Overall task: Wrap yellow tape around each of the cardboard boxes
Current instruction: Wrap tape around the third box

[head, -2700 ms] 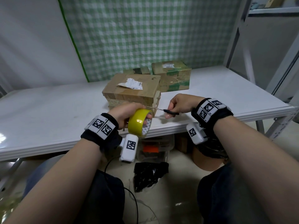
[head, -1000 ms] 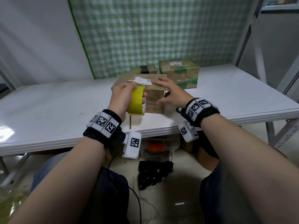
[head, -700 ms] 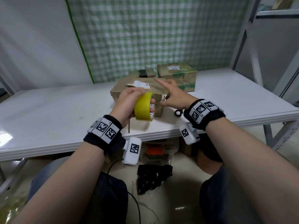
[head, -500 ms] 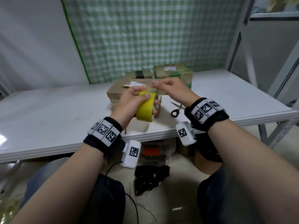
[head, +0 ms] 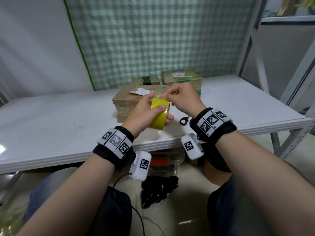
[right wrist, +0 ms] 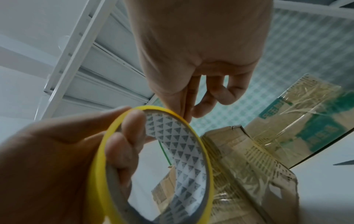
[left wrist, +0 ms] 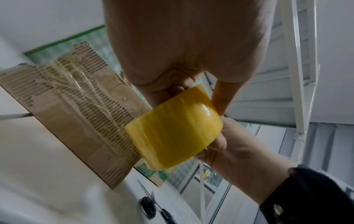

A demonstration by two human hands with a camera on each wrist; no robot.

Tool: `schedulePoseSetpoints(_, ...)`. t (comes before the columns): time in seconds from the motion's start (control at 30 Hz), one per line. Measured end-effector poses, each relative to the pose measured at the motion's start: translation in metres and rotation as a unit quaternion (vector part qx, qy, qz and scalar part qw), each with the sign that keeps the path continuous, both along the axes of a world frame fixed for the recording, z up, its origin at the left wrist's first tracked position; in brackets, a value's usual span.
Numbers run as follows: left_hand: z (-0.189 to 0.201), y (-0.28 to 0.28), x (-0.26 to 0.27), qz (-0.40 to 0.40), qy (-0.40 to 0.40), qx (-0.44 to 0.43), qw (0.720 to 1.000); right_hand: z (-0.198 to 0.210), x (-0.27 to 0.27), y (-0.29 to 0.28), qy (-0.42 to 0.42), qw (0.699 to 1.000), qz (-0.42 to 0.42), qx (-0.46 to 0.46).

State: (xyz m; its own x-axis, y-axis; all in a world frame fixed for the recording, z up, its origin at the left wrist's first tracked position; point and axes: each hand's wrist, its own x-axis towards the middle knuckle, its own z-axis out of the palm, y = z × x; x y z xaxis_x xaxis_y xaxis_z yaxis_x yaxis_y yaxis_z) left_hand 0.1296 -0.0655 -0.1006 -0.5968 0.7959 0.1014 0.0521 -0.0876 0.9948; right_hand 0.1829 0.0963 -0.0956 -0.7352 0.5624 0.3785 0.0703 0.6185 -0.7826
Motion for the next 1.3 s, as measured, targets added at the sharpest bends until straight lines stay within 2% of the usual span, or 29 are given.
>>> schedulePoseSetpoints(0.2, -0.001, -0.002, -0.005, -0.016, -0.012, -0.037, 0.999, 0.016, -0.004, 0.013, 0.058, 0.997, -0.041, -0.034)
schedulePoseSetpoints(0.5, 0.005, -0.003, -0.016, -0.009, -0.008, -0.061, 0.998, 0.023, -0.030, 0.024, 0.006, 0.999, -0.024, -0.039)
schedulePoseSetpoints(0.63, 0.005, -0.011, -0.011, -0.048, 0.014, -0.103, 0.993, 0.037, -0.037, 0.037, 0.007, 0.996, -0.063, -0.068)
schedulePoseSetpoints(0.77, 0.009, -0.015, -0.012, -0.047, 0.020, -0.107, 0.993, 0.049, -0.048, 0.050, -0.042, 0.994, -0.077, -0.068)
schedulePoseSetpoints(0.9, 0.009, -0.017, -0.009, -0.052, -0.006, -0.118, 0.992, 0.063, -0.060, 0.073, -0.026, 0.989, -0.111, -0.097)
schedulePoseSetpoints(1.13, 0.008, -0.006, -0.019, -0.018, -0.066, -0.075, 0.995, 0.061, -0.083, 0.090, -0.110, 0.987, -0.084, -0.080)
schedulePoseSetpoints(1.3, 0.003, 0.004, -0.022, -0.011, -0.098, -0.065, 0.993, 0.044, -0.099, 0.102, -0.139, 0.981, -0.107, -0.081)
